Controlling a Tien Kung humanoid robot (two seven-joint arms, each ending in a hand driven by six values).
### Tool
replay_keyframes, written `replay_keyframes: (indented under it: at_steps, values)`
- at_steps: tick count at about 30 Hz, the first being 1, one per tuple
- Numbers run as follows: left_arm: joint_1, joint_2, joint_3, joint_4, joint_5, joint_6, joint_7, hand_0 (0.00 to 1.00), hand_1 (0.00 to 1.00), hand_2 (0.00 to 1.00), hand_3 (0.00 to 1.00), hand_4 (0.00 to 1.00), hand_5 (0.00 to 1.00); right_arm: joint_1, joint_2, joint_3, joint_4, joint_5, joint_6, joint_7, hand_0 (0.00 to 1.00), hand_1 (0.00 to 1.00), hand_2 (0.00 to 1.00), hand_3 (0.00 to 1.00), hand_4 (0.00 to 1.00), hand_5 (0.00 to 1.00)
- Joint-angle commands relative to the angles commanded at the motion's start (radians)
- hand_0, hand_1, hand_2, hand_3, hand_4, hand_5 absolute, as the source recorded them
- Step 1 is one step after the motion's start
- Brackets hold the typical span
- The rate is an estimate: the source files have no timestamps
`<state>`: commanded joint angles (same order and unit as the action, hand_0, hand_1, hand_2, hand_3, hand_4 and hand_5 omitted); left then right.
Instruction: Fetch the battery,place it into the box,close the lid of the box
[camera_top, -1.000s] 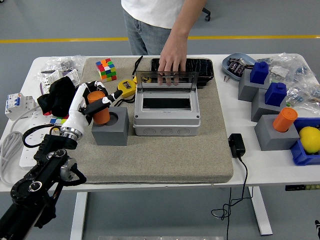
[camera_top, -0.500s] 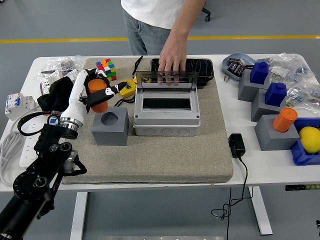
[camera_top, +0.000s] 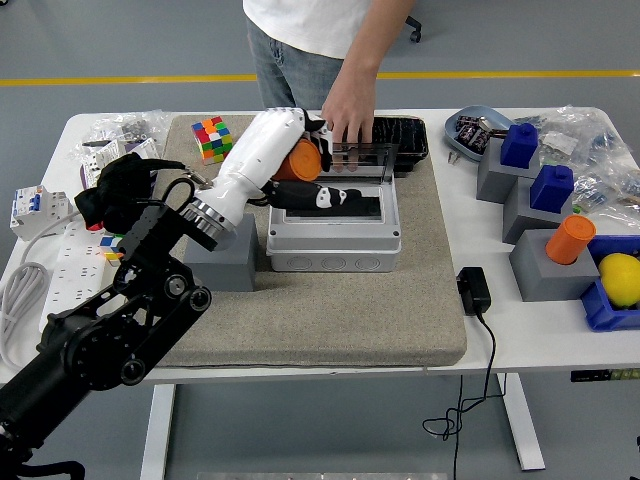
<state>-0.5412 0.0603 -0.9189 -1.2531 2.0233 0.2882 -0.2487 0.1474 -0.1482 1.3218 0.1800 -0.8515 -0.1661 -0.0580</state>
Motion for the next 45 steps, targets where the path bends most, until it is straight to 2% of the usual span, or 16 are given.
replay_keyframes:
  at_steps: [5,8,14,20,32,36,37,42,43,45]
  values:
    - [-0.042,-0.045,0.057,0.059,0.000,-0.002,-0.001,0.027,0.002,0.002,0.002,0.934,0.626,0.006,-0.002,-0.012,0.000,0.008,-0.002,0.005,0.846,0.833,0.806,0.828,0.998,0.998]
    - [-0.059,-0.060,0.081,0.094,-0.013,-0.003,-0.005,0.027,0.002,0.002,0.002,0.934,0.641,0.007,-0.002,-0.017,0.000,0.009,-0.003,0.005,0.846,0.832,0.806,0.828,0.998,0.998]
    - [-0.076,-0.060,0.122,0.159,-0.032,0.000,-0.013,0.028,0.002,0.002,0.002,0.936,0.638,0.006,-0.003,-0.010,0.000,-0.001,-0.004,0.002,0.845,0.832,0.806,0.827,0.998,0.998]
    - [-0.094,-0.060,0.159,0.252,-0.054,0.015,-0.041,0.030,0.002,0.002,0.002,0.940,0.637,0.008,-0.002,-0.019,0.000,0.005,-0.006,0.006,0.846,0.832,0.806,0.825,0.998,0.998]
    - [-0.128,-0.060,0.197,0.348,-0.114,0.029,-0.061,0.031,0.002,0.002,0.002,0.946,0.637,0.010,-0.004,-0.020,0.000,-0.001,-0.008,0.002,0.846,0.831,0.806,0.825,0.998,0.998]
    - [-0.148,-0.060,0.197,0.398,-0.139,0.017,-0.077,0.031,0.002,0.002,0.002,0.946,0.637,0.010,-0.004,-0.034,0.000,0.008,-0.009,0.004,0.846,0.831,0.806,0.825,0.998,0.998]
    - [-0.153,-0.060,0.195,0.419,-0.138,0.013,-0.081,0.031,0.002,0.002,0.002,0.998,0.459,0.010,-0.004,-0.036,0.000,0.008,-0.009,0.005,0.846,0.831,0.806,0.825,0.998,0.998]
    - [-0.168,-0.060,0.190,0.455,-0.129,-0.003,-0.095,0.031,0.002,0.002,0.002,0.998,0.459,0.010,-0.005,-0.029,0.000,0.001,-0.010,0.000,0.846,0.831,0.806,0.825,0.998,0.998]
    - [-0.169,-0.060,0.187,0.459,-0.122,-0.006,-0.094,0.030,0.002,0.002,0.002,0.998,0.185,0.009,-0.006,-0.027,0.000,-0.001,-0.010,-0.001,0.845,0.831,0.805,0.823,0.998,0.998]
    - [-0.175,-0.060,0.183,0.469,-0.113,-0.007,-0.092,0.030,0.002,0.002,0.002,0.998,0.185,0.009,-0.007,-0.028,0.000,-0.001,-0.010,-0.002,0.845,0.831,0.805,0.823,0.998,0.998]
